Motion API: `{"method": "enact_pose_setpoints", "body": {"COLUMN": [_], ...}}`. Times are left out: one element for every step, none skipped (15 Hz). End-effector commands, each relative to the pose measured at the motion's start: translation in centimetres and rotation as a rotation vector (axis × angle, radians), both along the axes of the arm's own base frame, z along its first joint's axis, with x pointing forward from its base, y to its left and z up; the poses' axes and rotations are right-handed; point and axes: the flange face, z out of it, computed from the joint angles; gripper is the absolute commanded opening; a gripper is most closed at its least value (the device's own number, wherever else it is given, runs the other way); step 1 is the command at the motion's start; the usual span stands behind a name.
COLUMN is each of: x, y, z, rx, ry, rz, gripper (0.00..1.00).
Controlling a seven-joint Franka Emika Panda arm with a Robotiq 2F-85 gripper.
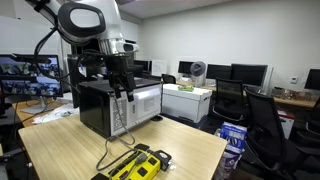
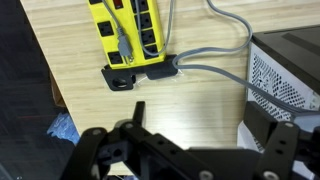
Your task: Put the plug into the socket
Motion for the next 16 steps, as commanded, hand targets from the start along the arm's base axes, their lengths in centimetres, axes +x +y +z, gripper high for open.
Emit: {"method": "enact_pose_setpoints", "body": {"x": [-0.1, -0.2, -0.2, -0.2, -0.2, -0.2, 0.0, 0.1, 0.5, 0.8, 1.1, 1.4, 1.7, 2.1, 2.1, 2.2], "y": [-2.2, -2.9, -3.9, -4.8, -6.0, -6.9, -8.0, -8.9, -9.8, -10.6, -11.1, -11.6, -12.1, -12.5, -13.2, -13.6], "z": [-1.3, -1.7, -2.1, -2.5, -2.9, -3.2, -3.5, -3.7, -4.0, -4.3, -4.6, -5.1, -5.7, -6.5, -6.9, -7.4], "rx": [0.0, 0.004, 0.022, 0.035, 0.047, 0.052, 0.058, 0.068, 0.069, 0.072, 0.075, 0.079, 0.076, 0.069, 0.067, 0.062], "ry": [0.061, 0.073, 0.085, 0.099, 0.112, 0.121, 0.13, 0.135, 0.128, 0.111, 0.104, 0.099, 0.09, 0.083, 0.095, 0.103], "rz": [0.029, 0.039, 0.074, 0.109, 0.142, 0.165, 0.173, 0.186, 0.18, 0.173, 0.172, 0.16, 0.148, 0.142, 0.142, 0.158], "gripper": [1.0, 1.0, 1.0, 1.0, 1.0, 1.0, 1.0, 1.0, 1.0, 1.0, 1.0, 1.0, 1.0, 1.0, 1.0, 1.0]}}
